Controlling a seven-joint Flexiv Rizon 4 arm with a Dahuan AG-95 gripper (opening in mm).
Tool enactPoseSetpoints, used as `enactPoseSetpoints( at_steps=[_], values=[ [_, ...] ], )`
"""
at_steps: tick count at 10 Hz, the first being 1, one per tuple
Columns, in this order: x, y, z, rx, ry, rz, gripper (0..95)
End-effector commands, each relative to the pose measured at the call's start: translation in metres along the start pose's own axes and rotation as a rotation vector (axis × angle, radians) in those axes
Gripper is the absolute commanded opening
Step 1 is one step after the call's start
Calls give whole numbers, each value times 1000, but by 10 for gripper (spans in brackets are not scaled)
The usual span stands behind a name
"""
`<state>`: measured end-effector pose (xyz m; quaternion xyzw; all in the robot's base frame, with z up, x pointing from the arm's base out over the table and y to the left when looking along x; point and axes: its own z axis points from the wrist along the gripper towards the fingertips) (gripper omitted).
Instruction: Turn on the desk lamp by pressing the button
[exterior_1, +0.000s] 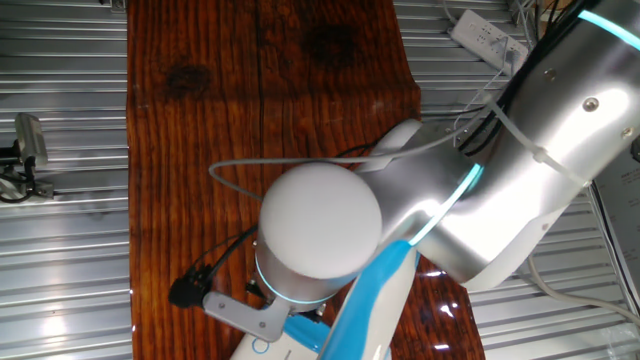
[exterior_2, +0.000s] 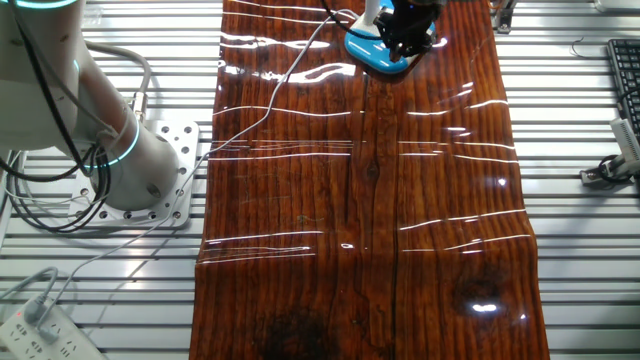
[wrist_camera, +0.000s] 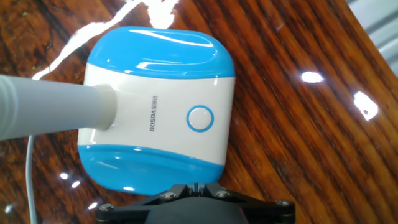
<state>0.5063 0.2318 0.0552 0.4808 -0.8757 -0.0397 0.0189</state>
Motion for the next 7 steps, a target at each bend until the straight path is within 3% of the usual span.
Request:
enactPoseSetpoints(
  at_steps=[1, 4, 7],
  values=[
    [0, 0, 0, -5, 2, -23, 0],
    [0, 0, 0, -21, -22, -141, 0],
    [1, 2, 2, -44, -47, -157, 0]
  ],
)
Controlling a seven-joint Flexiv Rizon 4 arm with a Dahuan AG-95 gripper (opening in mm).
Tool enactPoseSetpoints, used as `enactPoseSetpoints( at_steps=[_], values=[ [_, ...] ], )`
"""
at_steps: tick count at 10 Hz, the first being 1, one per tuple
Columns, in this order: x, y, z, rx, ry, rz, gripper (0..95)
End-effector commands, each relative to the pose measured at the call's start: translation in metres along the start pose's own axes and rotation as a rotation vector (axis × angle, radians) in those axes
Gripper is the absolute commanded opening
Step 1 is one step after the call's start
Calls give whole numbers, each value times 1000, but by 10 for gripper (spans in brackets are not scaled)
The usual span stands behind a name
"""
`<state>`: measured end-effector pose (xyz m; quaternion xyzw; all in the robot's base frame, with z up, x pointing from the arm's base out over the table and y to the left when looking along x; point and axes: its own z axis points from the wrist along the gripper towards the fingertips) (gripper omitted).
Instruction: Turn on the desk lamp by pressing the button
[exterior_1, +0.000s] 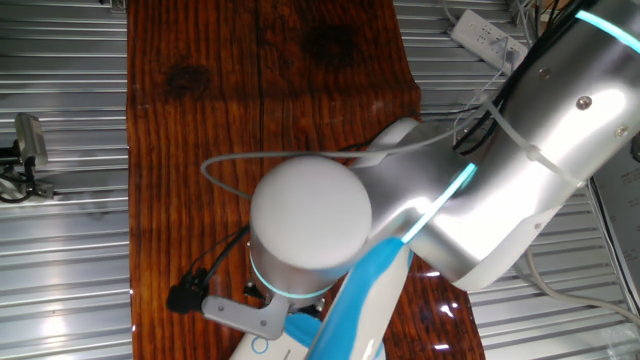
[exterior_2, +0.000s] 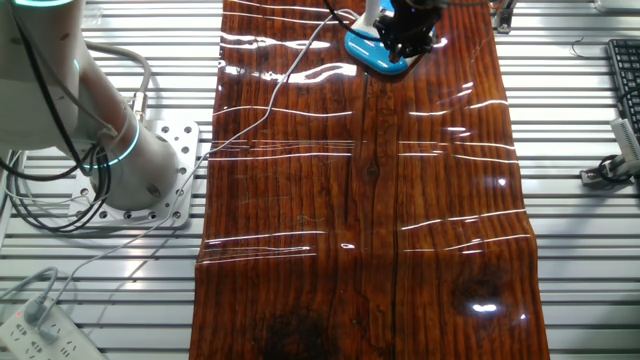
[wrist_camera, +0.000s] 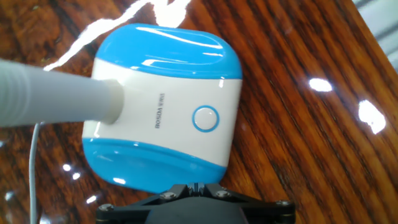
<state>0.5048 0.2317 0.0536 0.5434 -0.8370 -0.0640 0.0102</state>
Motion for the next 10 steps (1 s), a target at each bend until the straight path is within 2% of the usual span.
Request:
enactPoseSetpoints(
  at_steps=[1, 3, 4, 10],
  values=[
    [0, 3, 1, -19, -39, 22, 0],
    [0, 3, 1, -26, -55, 24, 0],
    [0, 3, 1, -24, -54, 0, 0],
    [-1, 3, 1, -23, -62, -4, 0]
  ],
)
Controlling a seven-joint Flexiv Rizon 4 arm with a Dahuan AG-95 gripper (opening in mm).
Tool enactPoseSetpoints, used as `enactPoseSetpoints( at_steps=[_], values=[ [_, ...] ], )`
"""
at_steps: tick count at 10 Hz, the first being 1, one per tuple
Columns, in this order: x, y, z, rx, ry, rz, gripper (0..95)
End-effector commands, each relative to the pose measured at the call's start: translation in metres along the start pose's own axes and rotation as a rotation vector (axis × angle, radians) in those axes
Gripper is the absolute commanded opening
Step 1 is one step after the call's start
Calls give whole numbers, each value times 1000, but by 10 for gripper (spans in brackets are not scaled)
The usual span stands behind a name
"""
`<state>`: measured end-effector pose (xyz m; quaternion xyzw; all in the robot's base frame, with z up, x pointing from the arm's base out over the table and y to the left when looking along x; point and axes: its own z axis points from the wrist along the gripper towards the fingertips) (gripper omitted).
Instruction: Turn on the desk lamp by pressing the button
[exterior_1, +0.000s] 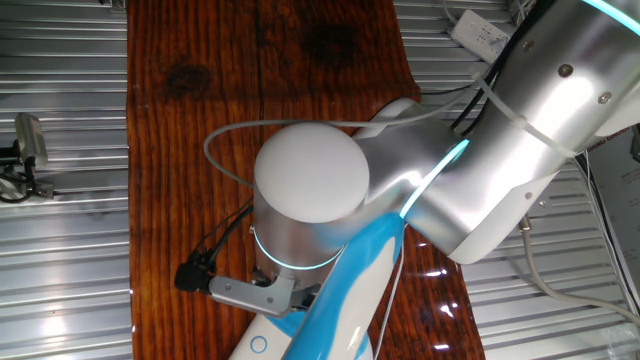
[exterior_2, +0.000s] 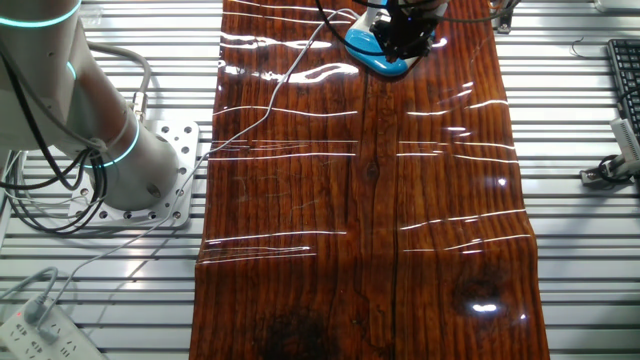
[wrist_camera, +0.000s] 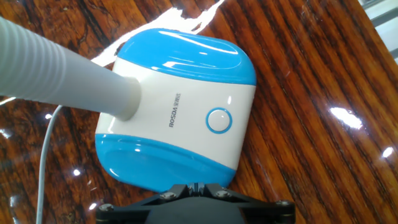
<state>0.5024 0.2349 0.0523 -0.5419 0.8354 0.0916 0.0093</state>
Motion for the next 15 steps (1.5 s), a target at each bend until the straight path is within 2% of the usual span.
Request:
enactPoseSetpoints(
  at_steps=[1, 11, 15],
  values=[
    [0, 0, 0, 2, 1, -3, 0],
    [0, 0, 0, 2, -1, -12, 0],
    [0, 0, -1, 2, -11, -12, 0]
  ],
)
